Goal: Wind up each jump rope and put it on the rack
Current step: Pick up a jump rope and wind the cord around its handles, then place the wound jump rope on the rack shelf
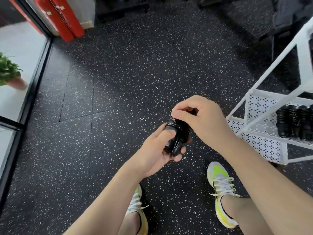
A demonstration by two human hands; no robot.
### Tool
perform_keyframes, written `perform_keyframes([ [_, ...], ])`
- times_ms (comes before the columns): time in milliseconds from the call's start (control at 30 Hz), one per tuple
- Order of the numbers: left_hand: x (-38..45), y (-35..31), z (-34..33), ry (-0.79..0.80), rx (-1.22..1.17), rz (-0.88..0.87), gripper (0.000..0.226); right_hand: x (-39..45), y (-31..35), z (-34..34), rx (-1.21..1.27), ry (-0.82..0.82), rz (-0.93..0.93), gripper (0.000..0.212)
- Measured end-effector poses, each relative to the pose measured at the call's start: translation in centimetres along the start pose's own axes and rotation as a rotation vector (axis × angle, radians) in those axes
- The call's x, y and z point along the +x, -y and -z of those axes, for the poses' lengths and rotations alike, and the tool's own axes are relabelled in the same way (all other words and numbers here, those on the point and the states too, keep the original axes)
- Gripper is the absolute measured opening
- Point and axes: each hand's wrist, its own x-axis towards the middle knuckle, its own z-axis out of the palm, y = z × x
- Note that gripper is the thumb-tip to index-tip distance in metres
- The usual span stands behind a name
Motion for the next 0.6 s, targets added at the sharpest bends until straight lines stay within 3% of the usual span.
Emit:
perform_keyframes([
  [33,0.1,0.2,-0.2,-0.025,-0.008,-0.017,0.04,0.0,-0.2,-0.1,-0.001,-0.021,-0.001,0.009],
  [100,0.3,0.5,-0.5,-0.101,0.014,-0.04,0.043,-0.3,-0.8,-0.4,-0.007,-0.079,-0.04,0.034],
  [167,0.4,0.6,-0.6,-0.186,0.031,-0.064,0.04,-0.7,-1.4,-0.8,0.015,-0.119,-0.145,0.06],
  [233,0.6,0.6,-0.9,-0.211,-0.032,-0.083,0.035,-1.3,-2.0,-1.2,0.109,-0.113,-0.266,0.072],
  [367,0.2,0.4,-2.5,-0.122,-0.074,-0.109,0.022,-2.7,-2.7,-1.1,0.387,-0.041,-0.4,0.07],
  [567,0.3,1.9,-5.6,-0.095,0.233,-0.131,0.03,-5.1,-3.6,2.6,0.395,-0.103,-0.406,0.046],
  [600,0.5,2.4,-6.3,-0.121,0.298,-0.147,0.03,-5.6,-3.9,3.5,0.37,-0.113,-0.411,0.049],
])
